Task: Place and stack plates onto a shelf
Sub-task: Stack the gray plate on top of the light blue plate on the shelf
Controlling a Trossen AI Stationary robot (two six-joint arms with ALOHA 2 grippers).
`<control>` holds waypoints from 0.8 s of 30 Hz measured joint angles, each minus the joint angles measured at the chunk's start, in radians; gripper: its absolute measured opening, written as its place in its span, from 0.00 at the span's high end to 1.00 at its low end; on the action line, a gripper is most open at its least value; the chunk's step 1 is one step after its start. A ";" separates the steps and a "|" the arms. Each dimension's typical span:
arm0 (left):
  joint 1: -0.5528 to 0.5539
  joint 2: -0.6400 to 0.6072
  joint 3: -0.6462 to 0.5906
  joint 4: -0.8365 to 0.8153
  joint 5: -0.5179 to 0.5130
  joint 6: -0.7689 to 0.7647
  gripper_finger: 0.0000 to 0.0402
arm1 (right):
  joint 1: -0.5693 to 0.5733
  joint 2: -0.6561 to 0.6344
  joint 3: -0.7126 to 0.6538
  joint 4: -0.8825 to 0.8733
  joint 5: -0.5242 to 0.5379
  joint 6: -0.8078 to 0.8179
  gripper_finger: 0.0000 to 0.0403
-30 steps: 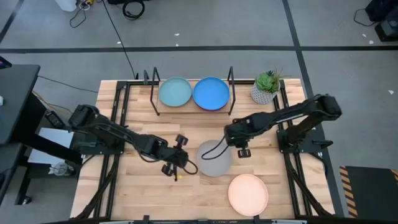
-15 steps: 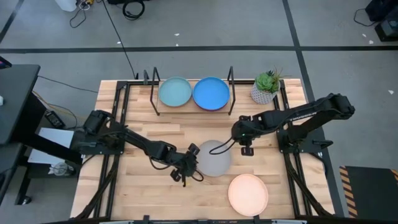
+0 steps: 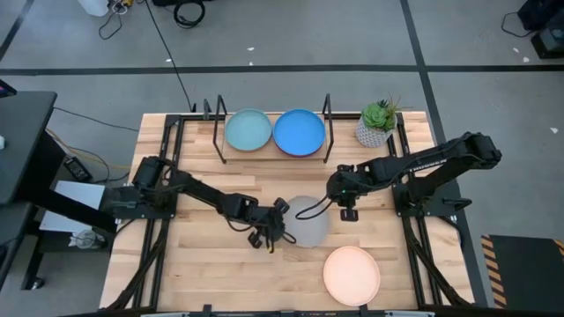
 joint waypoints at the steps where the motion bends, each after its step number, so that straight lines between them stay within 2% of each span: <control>1: 0.003 0.000 0.000 -0.003 0.019 -0.001 0.85 | 0.000 0.000 0.000 0.000 0.000 0.000 0.78; 3: 0.007 -0.001 0.000 -0.019 0.029 -0.007 0.94 | 0.000 0.000 0.000 0.000 0.000 0.000 0.78; 4: 0.008 -0.003 0.000 -0.025 0.033 -0.010 0.96 | 0.000 0.000 0.000 0.001 0.000 0.000 0.78; 9: 0.005 -0.068 -0.004 -0.136 0.036 -0.036 0.96 | 0.002 0.000 0.000 0.002 0.000 0.006 0.78; 15: 0.031 -0.295 0.000 -0.317 -0.059 -0.178 0.96 | 0.007 0.000 0.000 0.002 0.000 0.015 0.78; 20: 0.130 -0.418 -0.002 -0.394 -0.122 -0.250 0.96 | 0.007 0.000 0.000 0.006 0.001 0.019 0.78; 24: 0.261 -0.435 -0.002 -0.407 -0.120 -0.256 0.96 | 0.007 0.000 0.000 0.013 0.001 0.019 0.78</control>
